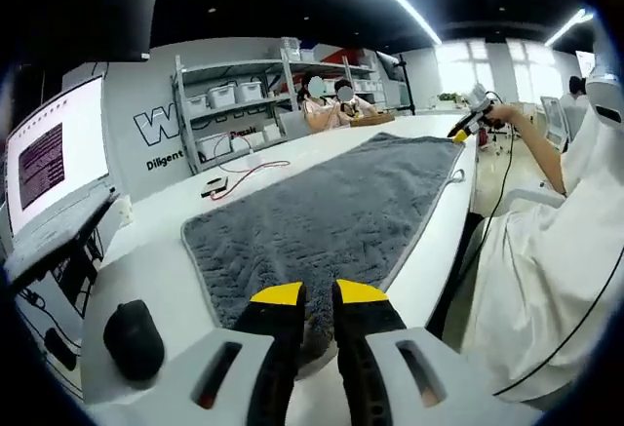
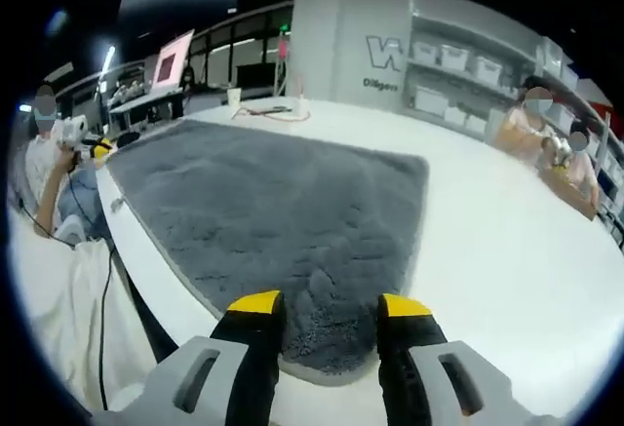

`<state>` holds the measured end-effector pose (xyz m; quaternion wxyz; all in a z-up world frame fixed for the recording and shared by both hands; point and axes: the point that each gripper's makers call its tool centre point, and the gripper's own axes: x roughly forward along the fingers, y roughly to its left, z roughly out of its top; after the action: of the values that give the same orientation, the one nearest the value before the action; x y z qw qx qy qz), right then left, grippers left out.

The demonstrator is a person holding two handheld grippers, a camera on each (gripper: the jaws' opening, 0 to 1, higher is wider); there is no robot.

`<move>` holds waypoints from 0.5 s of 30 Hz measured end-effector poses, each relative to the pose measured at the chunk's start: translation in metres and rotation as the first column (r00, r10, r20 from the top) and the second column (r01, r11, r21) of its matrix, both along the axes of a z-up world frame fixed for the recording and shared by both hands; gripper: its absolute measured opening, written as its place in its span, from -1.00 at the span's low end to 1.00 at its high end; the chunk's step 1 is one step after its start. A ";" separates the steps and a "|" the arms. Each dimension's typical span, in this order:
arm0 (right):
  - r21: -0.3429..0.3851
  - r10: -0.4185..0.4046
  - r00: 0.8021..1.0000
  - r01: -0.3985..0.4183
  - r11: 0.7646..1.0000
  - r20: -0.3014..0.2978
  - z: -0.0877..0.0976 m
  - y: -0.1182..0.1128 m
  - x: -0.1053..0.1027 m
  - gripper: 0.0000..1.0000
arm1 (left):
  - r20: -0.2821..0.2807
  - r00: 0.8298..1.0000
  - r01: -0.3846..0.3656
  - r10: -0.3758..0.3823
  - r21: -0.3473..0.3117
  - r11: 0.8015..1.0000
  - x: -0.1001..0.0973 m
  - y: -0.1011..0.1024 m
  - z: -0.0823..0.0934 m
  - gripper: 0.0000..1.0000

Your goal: Open the folded towel by lifting each exposed corner and separating the folded layers until the towel lies flat within the target outline without major curled edges

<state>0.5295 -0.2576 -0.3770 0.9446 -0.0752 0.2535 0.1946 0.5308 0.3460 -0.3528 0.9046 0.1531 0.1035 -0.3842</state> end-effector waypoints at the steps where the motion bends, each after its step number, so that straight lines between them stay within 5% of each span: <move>1: -0.003 -0.007 1.000 0.007 1.000 0.012 0.003 -0.003 0.002 -0.31 | 0.018 1.000 -0.009 0.009 0.004 1.000 0.003 0.000 0.003 -0.76; 4: -0.068 -0.023 0.998 0.027 0.997 0.064 0.009 -0.011 0.012 -0.28 | 0.052 0.998 -0.044 0.043 0.023 0.999 0.014 0.002 0.010 -0.77; 15: -0.103 -0.023 0.989 0.039 0.994 0.144 0.021 -0.001 0.039 -0.38 | 0.162 0.984 -0.067 0.073 -0.046 0.997 0.033 -0.015 0.055 -0.93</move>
<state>0.5687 -0.2583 -0.3560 0.9579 -0.1347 0.1962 0.1603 0.5635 0.3312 -0.2980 0.9258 0.1620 0.0264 -0.3404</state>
